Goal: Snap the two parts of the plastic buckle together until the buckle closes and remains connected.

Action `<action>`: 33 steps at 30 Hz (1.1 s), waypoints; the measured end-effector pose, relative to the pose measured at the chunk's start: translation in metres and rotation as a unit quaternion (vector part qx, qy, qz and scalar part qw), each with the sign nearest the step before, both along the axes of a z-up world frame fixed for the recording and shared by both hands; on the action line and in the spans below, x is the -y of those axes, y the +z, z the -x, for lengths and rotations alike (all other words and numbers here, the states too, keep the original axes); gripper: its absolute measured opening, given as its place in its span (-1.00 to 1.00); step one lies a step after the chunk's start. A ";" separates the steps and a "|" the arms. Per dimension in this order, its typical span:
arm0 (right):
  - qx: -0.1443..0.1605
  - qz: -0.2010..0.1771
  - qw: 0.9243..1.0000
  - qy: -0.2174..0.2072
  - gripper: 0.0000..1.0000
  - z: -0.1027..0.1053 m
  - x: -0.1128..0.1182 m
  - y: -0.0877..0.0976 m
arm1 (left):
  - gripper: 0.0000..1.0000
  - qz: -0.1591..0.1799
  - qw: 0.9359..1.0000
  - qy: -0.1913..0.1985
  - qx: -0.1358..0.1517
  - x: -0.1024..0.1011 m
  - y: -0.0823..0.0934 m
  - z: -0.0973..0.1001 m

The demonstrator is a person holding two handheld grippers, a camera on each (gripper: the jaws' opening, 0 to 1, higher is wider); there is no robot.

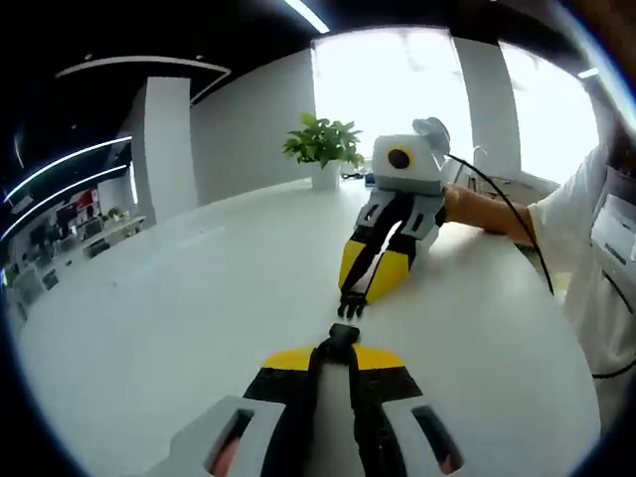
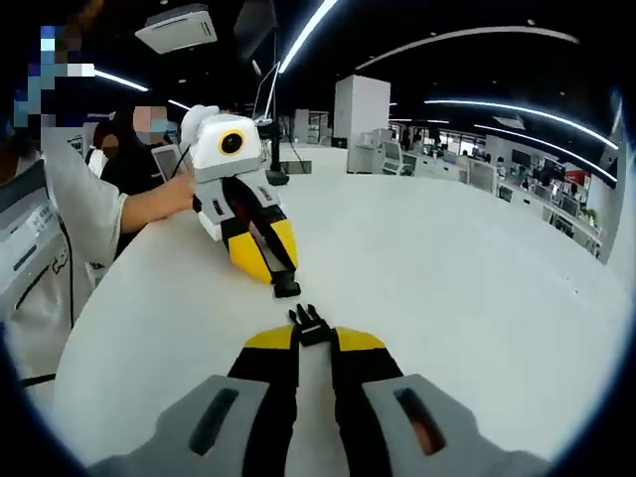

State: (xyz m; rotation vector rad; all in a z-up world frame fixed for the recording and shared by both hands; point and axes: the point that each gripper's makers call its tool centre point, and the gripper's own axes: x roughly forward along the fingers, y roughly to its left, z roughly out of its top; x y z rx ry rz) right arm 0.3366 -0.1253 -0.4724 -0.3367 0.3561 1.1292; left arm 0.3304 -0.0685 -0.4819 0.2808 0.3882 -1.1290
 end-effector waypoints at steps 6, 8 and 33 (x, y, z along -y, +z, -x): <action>-0.004 0.000 1.000 -0.019 -0.75 0.002 -0.007 -0.001 | -0.78 0.005 1.000 0.006 -0.005 0.001 0.000 -0.001; -0.007 -0.003 1.000 -0.020 -0.75 0.004 -0.008 -0.001 | -0.78 0.010 1.000 0.016 -0.011 0.000 0.000 -0.001; -0.013 -0.001 0.999 -0.031 -0.75 0.008 -0.005 -0.002 | -0.78 0.012 1.000 -0.023 -0.017 0.001 0.001 0.007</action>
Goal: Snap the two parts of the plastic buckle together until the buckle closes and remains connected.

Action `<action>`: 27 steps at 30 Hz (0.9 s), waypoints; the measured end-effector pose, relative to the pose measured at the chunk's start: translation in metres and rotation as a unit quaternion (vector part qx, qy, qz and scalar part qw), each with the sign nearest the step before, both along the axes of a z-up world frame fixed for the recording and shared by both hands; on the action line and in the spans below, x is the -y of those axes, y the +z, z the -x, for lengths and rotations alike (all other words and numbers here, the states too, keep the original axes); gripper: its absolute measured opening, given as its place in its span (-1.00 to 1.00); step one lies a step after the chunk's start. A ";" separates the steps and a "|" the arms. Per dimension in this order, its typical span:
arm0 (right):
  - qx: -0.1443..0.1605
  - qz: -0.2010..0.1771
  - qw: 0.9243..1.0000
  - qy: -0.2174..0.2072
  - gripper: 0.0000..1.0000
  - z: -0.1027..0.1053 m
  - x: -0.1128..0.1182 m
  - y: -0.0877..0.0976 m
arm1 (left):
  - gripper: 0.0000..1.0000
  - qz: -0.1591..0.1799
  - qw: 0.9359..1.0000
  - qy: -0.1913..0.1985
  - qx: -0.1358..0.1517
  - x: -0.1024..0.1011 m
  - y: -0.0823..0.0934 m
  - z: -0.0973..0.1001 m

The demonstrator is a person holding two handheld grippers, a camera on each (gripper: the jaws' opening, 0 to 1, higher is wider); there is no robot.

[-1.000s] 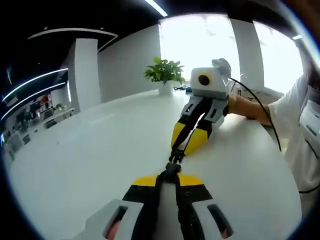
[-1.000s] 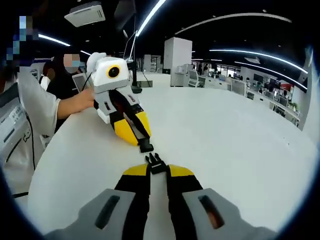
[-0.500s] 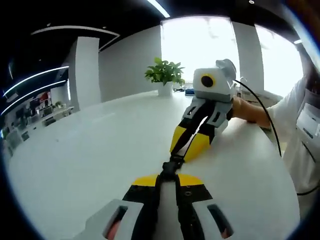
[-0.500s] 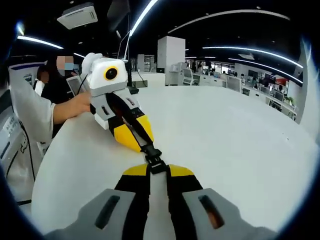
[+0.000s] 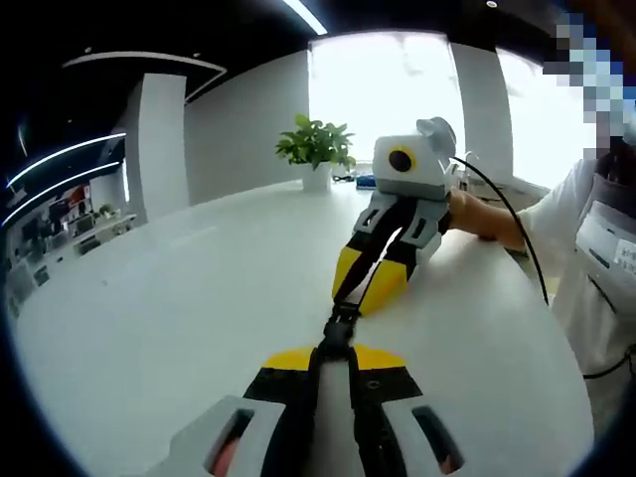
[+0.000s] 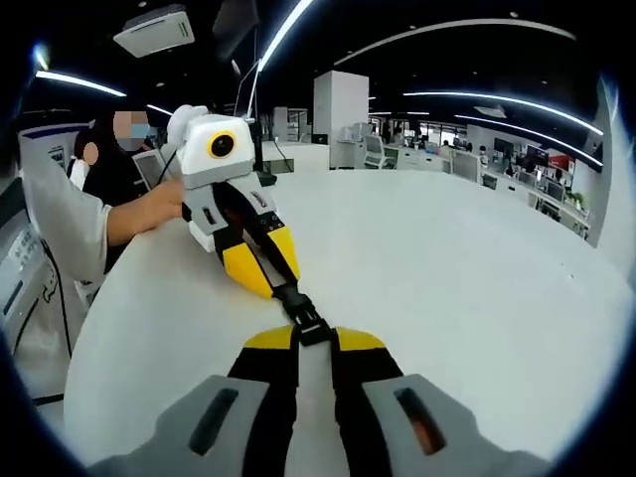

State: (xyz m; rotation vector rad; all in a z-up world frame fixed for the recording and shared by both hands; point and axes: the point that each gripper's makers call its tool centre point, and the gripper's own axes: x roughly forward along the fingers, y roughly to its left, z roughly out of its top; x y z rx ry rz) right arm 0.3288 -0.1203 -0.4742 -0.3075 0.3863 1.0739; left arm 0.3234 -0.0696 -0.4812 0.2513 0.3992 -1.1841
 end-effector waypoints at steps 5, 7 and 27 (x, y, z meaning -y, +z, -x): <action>-0.002 -0.002 1.000 0.004 -0.75 0.000 -0.001 0.000 | -0.78 0.001 1.000 -0.008 0.001 0.001 0.001 0.001; -0.002 -0.001 1.000 0.004 -0.75 -0.001 -0.002 0.000 | -0.78 0.002 1.000 -0.011 0.004 0.000 0.001 0.001; 0.012 0.019 1.000 -0.016 -0.75 0.009 -0.010 0.002 | -0.79 -0.008 1.000 -0.009 0.006 -0.001 0.002 0.004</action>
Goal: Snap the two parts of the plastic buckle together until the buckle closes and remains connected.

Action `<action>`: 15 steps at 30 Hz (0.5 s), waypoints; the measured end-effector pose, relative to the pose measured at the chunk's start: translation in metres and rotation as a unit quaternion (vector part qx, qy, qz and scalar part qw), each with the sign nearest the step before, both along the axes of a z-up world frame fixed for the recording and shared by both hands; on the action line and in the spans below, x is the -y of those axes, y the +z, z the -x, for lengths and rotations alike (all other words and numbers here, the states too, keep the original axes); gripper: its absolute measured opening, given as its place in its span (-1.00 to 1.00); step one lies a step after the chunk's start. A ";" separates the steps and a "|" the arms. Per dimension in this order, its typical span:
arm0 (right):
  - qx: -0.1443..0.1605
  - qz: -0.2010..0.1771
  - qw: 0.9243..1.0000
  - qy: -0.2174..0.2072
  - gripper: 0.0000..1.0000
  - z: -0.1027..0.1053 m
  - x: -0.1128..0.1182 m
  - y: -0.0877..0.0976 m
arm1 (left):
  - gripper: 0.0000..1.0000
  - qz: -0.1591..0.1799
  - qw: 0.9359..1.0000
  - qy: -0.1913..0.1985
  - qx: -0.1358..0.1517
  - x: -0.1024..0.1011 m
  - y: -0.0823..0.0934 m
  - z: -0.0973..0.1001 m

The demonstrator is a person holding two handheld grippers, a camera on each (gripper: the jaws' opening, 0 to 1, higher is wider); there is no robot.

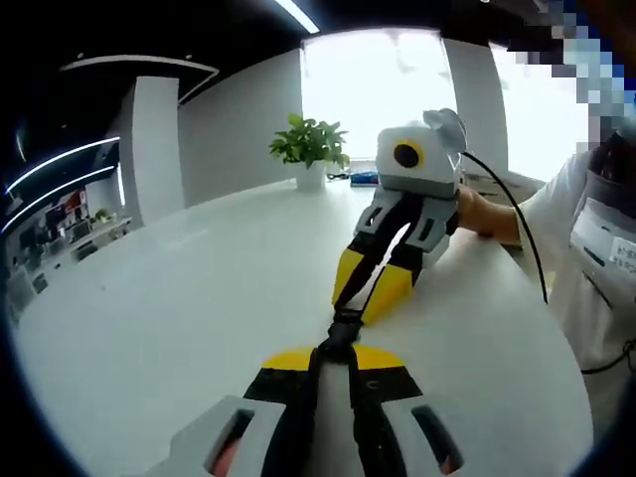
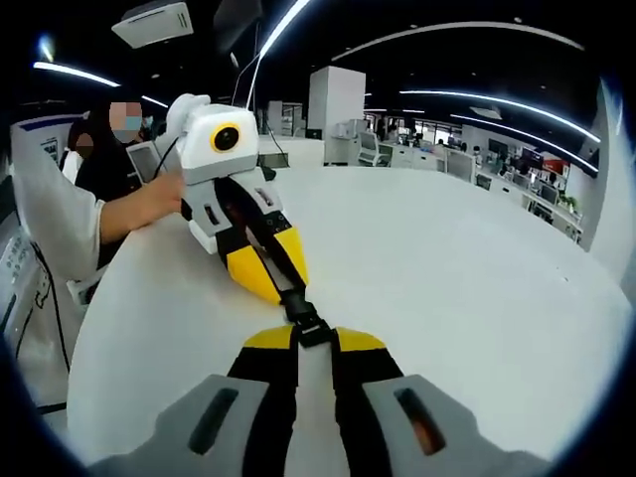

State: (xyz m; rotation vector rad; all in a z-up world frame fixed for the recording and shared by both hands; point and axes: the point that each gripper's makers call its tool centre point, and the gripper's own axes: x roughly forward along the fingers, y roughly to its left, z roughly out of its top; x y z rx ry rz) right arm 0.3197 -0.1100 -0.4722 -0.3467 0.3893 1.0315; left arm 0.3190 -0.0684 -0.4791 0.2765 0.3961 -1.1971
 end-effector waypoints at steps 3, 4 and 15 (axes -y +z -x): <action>-0.001 -0.002 1.000 -0.004 -0.75 0.001 0.000 0.000 | -0.79 0.001 1.000 0.003 -0.001 0.001 0.000 0.000; -0.001 -0.002 1.000 -0.005 -0.75 0.001 0.000 -0.001 | -0.79 0.000 1.000 0.003 0.000 0.001 -0.001 0.000; 0.060 0.004 0.995 0.080 -0.46 0.012 -0.002 0.016 | -0.69 -0.009 1.000 0.001 0.013 -0.005 0.000 -0.003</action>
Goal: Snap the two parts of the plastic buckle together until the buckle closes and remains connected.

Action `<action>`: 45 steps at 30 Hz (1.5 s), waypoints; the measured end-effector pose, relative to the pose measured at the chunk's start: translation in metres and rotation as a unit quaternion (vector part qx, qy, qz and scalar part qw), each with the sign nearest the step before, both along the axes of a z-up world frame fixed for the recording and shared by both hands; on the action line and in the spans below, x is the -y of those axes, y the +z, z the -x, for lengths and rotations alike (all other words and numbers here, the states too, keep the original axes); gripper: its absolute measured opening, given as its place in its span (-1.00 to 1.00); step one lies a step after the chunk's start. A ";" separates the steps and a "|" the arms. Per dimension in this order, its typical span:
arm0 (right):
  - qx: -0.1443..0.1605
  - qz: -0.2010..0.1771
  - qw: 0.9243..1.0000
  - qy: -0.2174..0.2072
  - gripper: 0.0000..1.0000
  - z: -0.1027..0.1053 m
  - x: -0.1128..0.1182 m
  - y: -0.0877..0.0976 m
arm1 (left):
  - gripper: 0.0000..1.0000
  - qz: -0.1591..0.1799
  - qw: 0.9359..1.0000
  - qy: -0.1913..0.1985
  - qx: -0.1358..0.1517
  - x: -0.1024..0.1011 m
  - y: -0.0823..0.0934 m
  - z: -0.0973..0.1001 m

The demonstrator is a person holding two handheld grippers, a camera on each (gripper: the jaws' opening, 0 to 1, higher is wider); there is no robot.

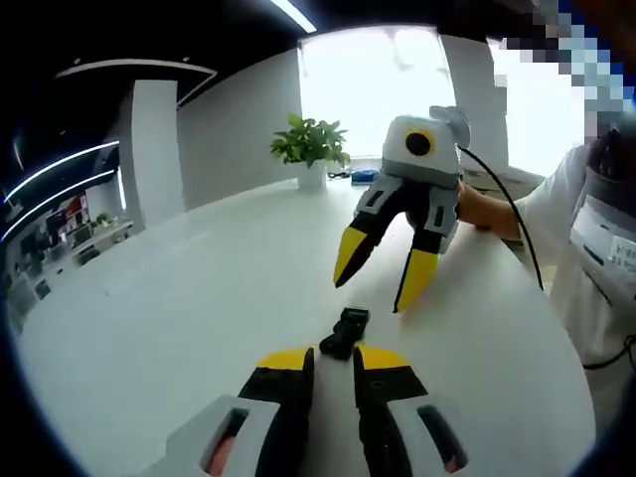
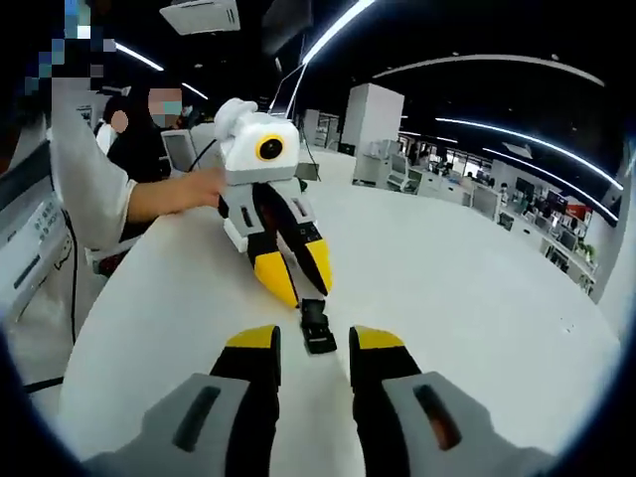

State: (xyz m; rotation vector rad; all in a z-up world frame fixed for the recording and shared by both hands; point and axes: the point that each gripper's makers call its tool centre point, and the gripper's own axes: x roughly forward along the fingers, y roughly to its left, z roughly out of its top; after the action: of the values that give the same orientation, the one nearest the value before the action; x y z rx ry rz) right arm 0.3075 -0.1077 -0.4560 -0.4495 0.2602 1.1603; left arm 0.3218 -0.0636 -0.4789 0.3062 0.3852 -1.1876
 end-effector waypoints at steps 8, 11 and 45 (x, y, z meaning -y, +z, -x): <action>-0.074 -0.037 0.995 0.049 -0.55 -0.007 0.003 -0.014 | -0.60 0.003 0.999 -0.043 0.009 0.004 0.000 -0.006; -0.079 -0.039 0.995 0.053 -0.57 -0.007 0.002 -0.016 | -0.62 0.018 0.997 -0.074 -0.017 0.009 -0.001 -0.002; -0.042 -0.006 0.999 0.018 -0.78 -0.001 -0.005 -0.017 | -0.80 0.024 0.995 -0.097 -0.028 0.011 -0.002 0.010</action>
State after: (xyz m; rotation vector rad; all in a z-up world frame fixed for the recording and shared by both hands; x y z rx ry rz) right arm 0.3089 -0.1027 -0.4732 -0.3966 0.3189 1.2165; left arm 0.3121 -0.0747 -0.4805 0.2742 0.3817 -1.3952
